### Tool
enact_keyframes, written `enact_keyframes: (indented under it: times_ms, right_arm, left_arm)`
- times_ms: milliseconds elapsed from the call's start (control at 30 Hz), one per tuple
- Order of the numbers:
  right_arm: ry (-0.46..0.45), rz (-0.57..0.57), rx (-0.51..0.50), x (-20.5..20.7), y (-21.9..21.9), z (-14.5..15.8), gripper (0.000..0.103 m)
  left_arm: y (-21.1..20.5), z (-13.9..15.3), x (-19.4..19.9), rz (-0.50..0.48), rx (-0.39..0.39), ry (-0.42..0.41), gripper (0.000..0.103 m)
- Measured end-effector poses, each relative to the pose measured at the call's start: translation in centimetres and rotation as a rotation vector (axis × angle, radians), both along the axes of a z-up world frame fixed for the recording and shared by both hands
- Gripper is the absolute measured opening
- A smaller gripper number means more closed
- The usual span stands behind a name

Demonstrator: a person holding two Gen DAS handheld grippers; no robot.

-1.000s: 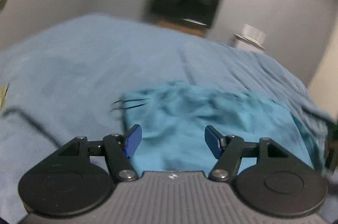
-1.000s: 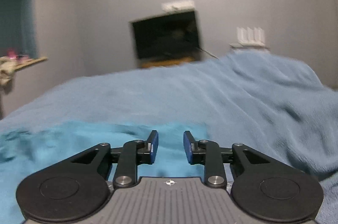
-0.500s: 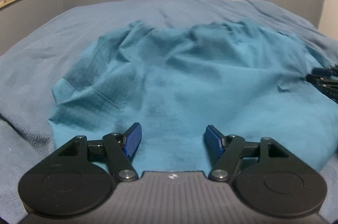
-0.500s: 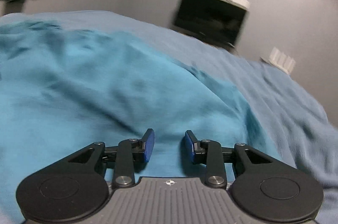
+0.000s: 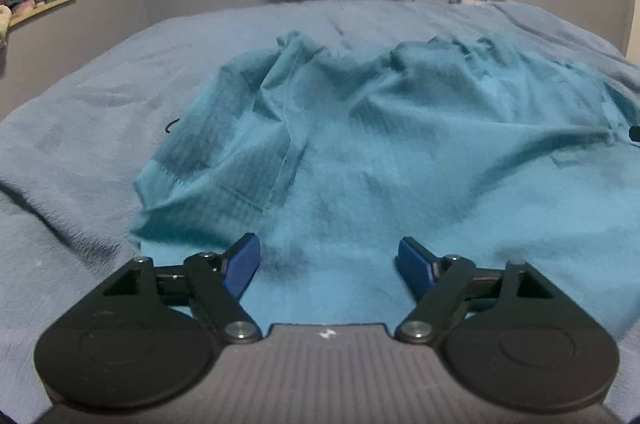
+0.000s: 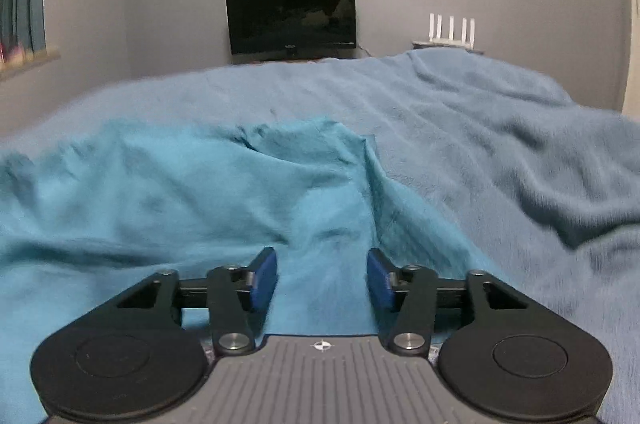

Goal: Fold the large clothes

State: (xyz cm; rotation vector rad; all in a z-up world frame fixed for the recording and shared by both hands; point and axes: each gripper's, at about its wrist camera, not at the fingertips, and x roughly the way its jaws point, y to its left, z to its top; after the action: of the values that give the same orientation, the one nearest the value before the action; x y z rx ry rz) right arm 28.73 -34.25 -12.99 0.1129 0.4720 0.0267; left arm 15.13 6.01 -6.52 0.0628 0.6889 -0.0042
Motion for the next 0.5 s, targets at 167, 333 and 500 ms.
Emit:
enact_keyframes:
  times_ms: [167, 333, 500]
  right_arm:
    - [0.009, 0.064, -0.033, -5.1, 1.0, 0.4, 0.066]
    - [0.04, 0.049, 0.162, -8.4, -0.1, 1.2, 0.07]
    - [0.131, 0.049, 0.382, -12.4, -1.3, 0.5, 0.079]
  left_arm:
    - [-1.2, 0.5, -2.6, 0.033, 0.063, -0.015, 0.084]
    - [2.7, 2.7, -5.9, 0.065, -0.26, -0.078, 0.084]
    - [5.4, 2.8, -9.1, 0.134, -0.485, 0.005, 0.084]
